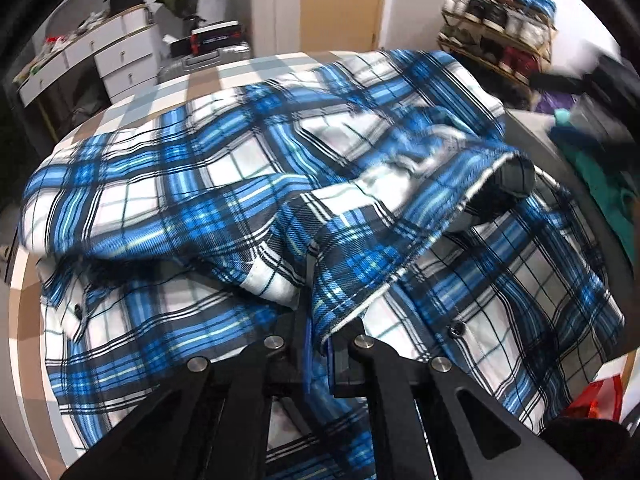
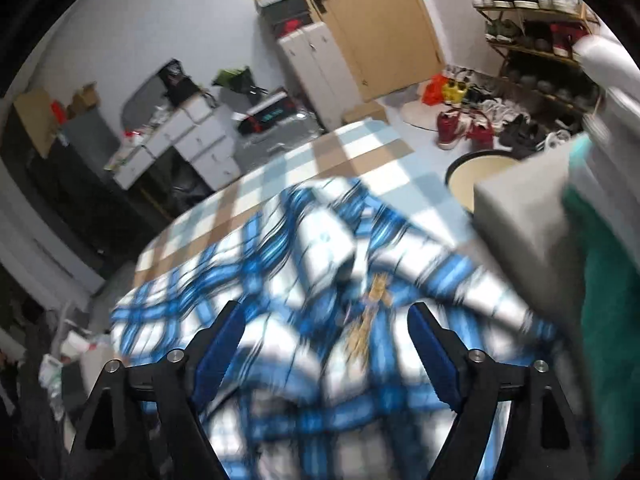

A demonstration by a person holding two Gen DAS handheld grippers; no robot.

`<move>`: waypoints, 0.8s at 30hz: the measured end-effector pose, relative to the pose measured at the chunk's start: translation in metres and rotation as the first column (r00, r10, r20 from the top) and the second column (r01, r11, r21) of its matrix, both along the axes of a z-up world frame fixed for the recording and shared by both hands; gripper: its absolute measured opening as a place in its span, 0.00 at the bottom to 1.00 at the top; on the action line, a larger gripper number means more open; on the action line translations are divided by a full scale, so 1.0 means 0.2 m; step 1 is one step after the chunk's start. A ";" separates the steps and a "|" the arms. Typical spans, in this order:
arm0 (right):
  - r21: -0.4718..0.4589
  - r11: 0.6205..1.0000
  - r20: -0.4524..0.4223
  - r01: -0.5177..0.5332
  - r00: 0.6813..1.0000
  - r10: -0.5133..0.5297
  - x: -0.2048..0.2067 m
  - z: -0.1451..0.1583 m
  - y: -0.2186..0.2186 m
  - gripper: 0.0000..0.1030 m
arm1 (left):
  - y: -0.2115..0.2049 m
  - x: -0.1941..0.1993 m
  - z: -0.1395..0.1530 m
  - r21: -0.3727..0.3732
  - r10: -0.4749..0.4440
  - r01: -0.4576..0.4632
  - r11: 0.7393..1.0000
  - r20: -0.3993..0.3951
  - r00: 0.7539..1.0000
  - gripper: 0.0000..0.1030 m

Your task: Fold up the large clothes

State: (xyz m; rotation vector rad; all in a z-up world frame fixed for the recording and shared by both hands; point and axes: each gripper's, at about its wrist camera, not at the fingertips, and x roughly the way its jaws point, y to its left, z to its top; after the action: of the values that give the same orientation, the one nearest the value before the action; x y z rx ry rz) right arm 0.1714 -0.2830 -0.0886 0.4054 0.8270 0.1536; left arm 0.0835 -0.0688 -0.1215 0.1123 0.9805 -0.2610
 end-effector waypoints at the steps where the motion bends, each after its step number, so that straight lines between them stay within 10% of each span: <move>1: -0.002 1.000 -0.023 0.008 1.000 -0.008 0.08 -0.01 0.01 0.81 | -0.01 0.00 0.00 0.000 -0.008 0.008 1.000 0.000 1.000 0.00; 4: 0.034 0.999 -0.158 -0.013 0.987 0.019 0.32 -0.10 0.05 0.76 | -0.04 -0.04 -0.03 0.011 -0.038 0.038 0.999 -0.002 0.999 0.00; 5: 0.057 0.998 -0.180 -0.033 0.983 0.043 0.34 -0.13 0.05 0.66 | -0.03 -0.06 -0.05 0.016 -0.045 0.045 0.999 0.001 0.999 0.00; 7: 0.049 0.998 -0.222 -0.043 0.974 0.053 0.44 -0.17 0.07 0.15 | -0.03 -0.08 -0.03 0.003 -0.056 0.056 0.998 0.013 0.998 0.00; 10: -0.016 0.998 -0.197 -0.056 0.979 0.051 0.50 -0.14 0.10 0.08 | -0.03 -0.10 -0.01 -0.017 -0.082 0.083 0.996 0.014 0.997 0.00; 12: -0.047 0.997 -0.155 -0.054 0.987 0.046 0.51 -0.12 0.10 0.08 | -0.02 -0.09 0.00 0.002 -0.071 0.071 0.997 0.003 0.997 0.06; 16: -0.057 0.995 -0.233 -0.077 0.971 0.062 0.54 -0.23 0.09 0.10 | 0.09 -0.09 0.05 -0.109 -0.049 0.041 0.993 -0.067 0.997 0.47; 20: -0.040 0.994 -0.249 -0.101 0.965 0.088 0.51 -0.29 0.06 0.19 | 0.23 -0.17 0.16 -0.165 -0.116 0.101 0.981 -0.082 0.990 0.49; 24: -0.083 0.990 -0.262 -0.112 0.961 0.087 0.48 -0.25 0.02 0.56 | 0.39 -0.15 0.38 -0.113 -0.064 0.068 0.991 0.037 0.997 0.57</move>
State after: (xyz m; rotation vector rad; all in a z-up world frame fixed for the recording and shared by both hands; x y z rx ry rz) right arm 0.2675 -0.2800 -0.1396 0.2959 1.1085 0.1551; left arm 0.0530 0.0089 -0.0449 0.0443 0.9275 -0.3741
